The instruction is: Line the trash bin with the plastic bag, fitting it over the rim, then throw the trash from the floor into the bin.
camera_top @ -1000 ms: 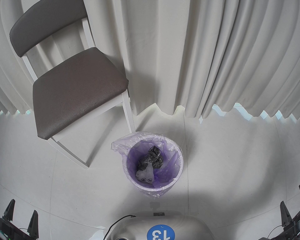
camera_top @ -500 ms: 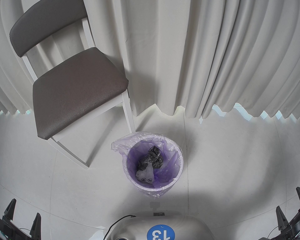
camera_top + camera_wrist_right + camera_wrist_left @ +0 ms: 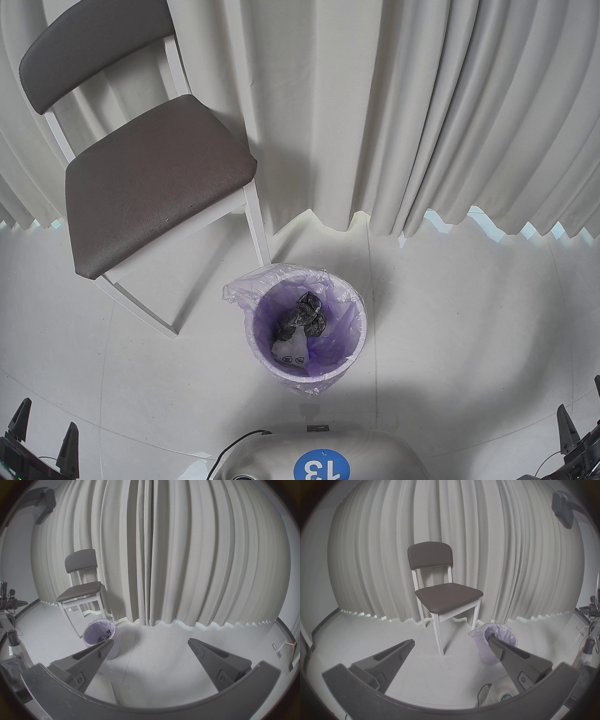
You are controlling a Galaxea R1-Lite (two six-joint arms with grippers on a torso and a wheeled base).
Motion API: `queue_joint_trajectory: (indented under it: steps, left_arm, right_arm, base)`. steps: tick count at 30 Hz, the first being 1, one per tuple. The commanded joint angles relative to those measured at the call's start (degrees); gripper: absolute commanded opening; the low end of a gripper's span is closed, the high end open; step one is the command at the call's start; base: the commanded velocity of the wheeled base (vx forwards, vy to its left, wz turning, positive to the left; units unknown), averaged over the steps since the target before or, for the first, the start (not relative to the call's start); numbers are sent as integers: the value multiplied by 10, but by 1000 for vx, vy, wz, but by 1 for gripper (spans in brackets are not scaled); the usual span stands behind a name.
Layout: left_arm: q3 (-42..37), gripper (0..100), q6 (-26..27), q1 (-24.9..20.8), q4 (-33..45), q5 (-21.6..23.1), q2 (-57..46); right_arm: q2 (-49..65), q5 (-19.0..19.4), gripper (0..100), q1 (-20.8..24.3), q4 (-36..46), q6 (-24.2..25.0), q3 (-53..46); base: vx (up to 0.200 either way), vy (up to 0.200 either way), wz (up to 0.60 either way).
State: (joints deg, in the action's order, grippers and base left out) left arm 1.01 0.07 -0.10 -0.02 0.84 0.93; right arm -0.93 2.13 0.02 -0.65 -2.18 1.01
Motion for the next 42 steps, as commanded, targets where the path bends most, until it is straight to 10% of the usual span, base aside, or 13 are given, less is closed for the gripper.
queue_joint_trajectory:
  steps: [1, 6, 42]
  left_arm:
    - [-10, 100, -25, 0, 1, -8, -8]
    - [-10, 100, 27, 1, -2, 10, -9]
    - [-10, 100, 4, 0, 1, 15, -8]
  right_arm:
    - [8, -27, 100, 0, -3, 53, -10]
    - [8, 23, 100, 0, 2, -5, -10]
    - [8, -7, 100, 0, 2, 26, -10]
  base:
    - [0, 0, 0]
    - [0, 0, 0]
    - [0, 0, 0]
